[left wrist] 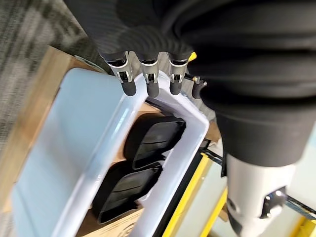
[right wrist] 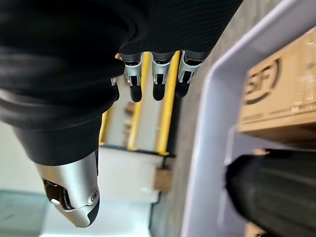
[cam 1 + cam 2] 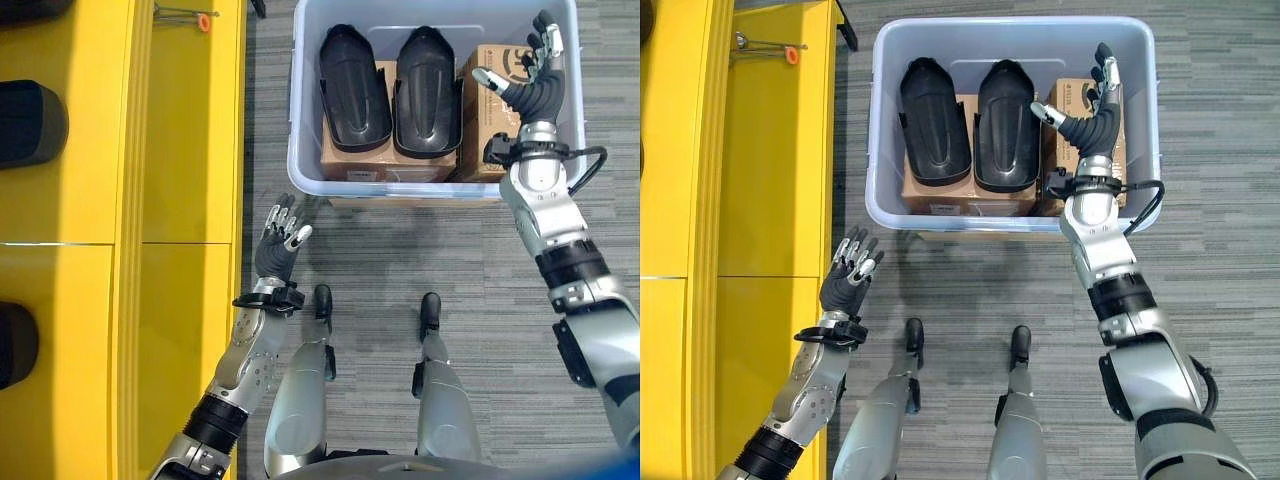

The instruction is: Move parts from the plastic box to the shelf.

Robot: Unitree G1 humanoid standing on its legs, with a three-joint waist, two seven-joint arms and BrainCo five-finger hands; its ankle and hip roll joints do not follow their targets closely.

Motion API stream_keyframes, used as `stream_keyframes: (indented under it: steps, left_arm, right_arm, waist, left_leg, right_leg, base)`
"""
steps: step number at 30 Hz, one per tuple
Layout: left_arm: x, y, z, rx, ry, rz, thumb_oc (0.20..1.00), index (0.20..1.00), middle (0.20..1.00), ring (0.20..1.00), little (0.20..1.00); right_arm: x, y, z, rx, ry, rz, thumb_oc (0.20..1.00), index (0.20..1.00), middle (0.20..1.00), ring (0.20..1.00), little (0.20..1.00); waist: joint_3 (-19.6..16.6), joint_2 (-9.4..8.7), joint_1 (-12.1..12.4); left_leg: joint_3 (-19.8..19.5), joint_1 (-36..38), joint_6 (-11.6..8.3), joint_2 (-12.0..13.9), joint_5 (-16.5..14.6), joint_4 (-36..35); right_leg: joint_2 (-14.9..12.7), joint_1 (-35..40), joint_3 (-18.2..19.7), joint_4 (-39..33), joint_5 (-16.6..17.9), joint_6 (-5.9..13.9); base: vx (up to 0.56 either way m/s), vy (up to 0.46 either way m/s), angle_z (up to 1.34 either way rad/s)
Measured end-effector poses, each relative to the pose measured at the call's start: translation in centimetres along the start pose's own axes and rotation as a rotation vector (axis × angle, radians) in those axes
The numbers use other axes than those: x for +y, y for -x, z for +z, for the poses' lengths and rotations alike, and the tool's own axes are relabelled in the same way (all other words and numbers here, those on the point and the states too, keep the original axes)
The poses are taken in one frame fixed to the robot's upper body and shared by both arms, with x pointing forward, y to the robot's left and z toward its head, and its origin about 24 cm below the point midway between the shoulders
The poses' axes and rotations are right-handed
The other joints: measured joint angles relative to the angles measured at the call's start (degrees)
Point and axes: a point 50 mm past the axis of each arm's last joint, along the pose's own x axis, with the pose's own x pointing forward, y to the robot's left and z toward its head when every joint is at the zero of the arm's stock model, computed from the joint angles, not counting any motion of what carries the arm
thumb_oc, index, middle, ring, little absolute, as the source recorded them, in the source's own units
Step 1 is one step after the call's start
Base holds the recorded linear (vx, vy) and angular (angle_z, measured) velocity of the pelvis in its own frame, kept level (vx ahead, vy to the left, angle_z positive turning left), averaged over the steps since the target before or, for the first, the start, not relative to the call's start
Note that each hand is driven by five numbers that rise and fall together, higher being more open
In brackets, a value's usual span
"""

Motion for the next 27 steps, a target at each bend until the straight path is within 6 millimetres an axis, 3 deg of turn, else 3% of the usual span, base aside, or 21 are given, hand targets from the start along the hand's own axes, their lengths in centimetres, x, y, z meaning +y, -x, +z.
stream_keyframes:
  steps: [6,12,20,27]
  left_arm:
    - [-0.7,-0.2,-0.2,0.007,0.004,-0.028,1.000,1.000,1.000,1.000,1.000]
    - [-1.2,-0.6,0.1,-0.004,0.004,-0.049,1.000,1.000,1.000,1.000,1.000]
    - [-2.0,-1.2,0.3,-0.014,0.012,-0.080,1.000,1.000,1.000,1.000,1.000]
    - [-2.9,-1.6,0.2,-0.013,0.033,-0.110,1.000,1.000,1.000,1.000,1.000]
  right_arm:
    - [-2.2,-2.3,0.2,0.050,0.078,-0.071,1.000,1.000,1.000,1.000,1.000]
    - [-2.6,-2.1,-0.9,0.105,0.086,-0.083,1.000,1.000,1.000,1.000,1.000]
    - [-1.7,-2.0,-1.3,0.126,0.096,-0.040,1.000,1.000,1.000,1.000,1.000]
    - [1.5,-0.9,-2.5,0.172,0.095,0.061,1.000,1.000,1.000,1.000,1.000]
  waist:
    - [1.2,1.92,0.9]
    - [1.7,2.38,0.8]
    - [2.9,2.56,0.7]
    - [2.9,2.53,0.5]
  left_leg:
    - [-0.2,-1.9,0.25,-0.5,0.4,0.0]
    - [-0.3,-3.1,0.36,-0.7,0.5,0.0]
    - [-0.4,-4.4,0.37,-0.8,0.9,0.0]
    - [-0.5,-4.5,0.36,-0.8,1.0,0.0]
  right_leg:
    - [-0.5,-1.6,-0.1,0.0,0.3,0.16]
    - [-0.7,-2.8,-0.2,0.0,0.4,0.35]
    - [-0.7,-3.9,-0.2,0.0,0.8,0.33]
    - [-0.7,-4.0,-0.3,0.0,0.9,0.32]
  base:
    - [0.00,0.004,0.02]
    - [0.00,0.000,0.00]
    - [0.00,0.000,0.00]
    - [0.00,0.000,0.00]
